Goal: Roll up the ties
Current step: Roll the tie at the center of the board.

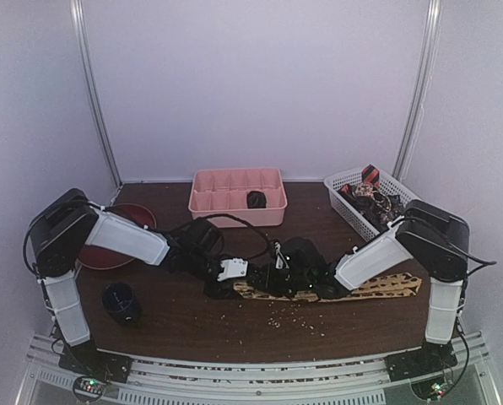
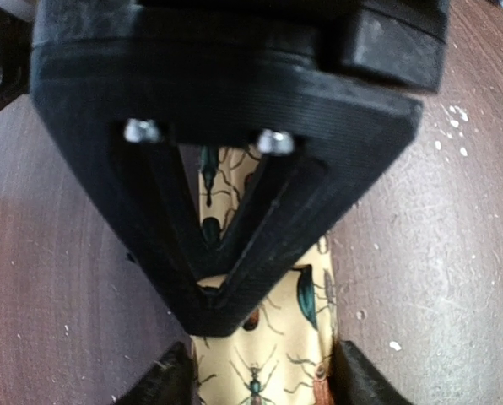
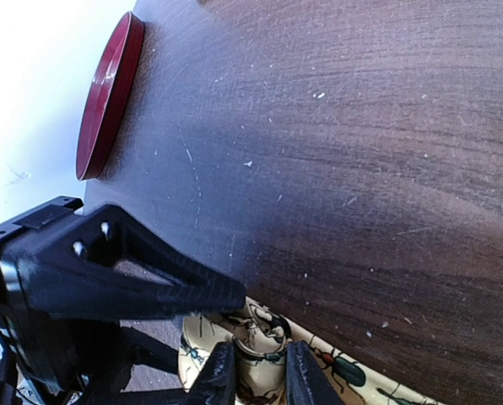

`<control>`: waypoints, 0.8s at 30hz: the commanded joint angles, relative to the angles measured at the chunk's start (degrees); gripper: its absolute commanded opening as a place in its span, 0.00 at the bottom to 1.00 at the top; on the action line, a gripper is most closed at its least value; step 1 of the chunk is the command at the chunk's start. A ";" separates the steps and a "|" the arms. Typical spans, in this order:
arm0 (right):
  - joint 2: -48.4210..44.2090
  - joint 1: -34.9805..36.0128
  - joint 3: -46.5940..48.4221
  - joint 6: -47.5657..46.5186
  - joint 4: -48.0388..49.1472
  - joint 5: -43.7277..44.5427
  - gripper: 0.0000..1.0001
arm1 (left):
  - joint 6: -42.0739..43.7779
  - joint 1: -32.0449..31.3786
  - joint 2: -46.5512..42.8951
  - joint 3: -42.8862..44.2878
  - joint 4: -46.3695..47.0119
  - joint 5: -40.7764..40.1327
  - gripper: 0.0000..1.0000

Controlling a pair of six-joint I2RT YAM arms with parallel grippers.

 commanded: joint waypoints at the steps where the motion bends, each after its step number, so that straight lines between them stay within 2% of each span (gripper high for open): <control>1: -0.53 -0.01 -0.86 0.30 0.78 -1.03 0.22 | -0.10 0.31 1.35 0.98 -0.82 0.73 0.51; 5: -0.92 -0.03 -1.14 0.54 0.98 -1.41 0.22 | 0.00 0.31 1.19 0.84 -0.46 1.74 0.40; 12: -0.16 -0.05 -2.05 0.99 1.46 -1.30 0.22 | -0.28 0.31 1.52 0.68 -0.43 1.11 0.42; 15: -0.04 -0.12 -1.86 0.61 1.17 -0.53 0.20 | -1.11 0.31 0.86 0.49 -0.03 0.35 0.51; 23: -0.32 -0.16 -0.94 -1.40 -0.20 0.69 0.20 | -5.69 0.35 -7.00 -2.63 2.14 0.11 0.65; 24: -0.37 -0.20 -0.85 -1.58 -0.46 0.83 0.20 | -6.82 0.45 -8.19 -3.22 2.42 -0.47 0.90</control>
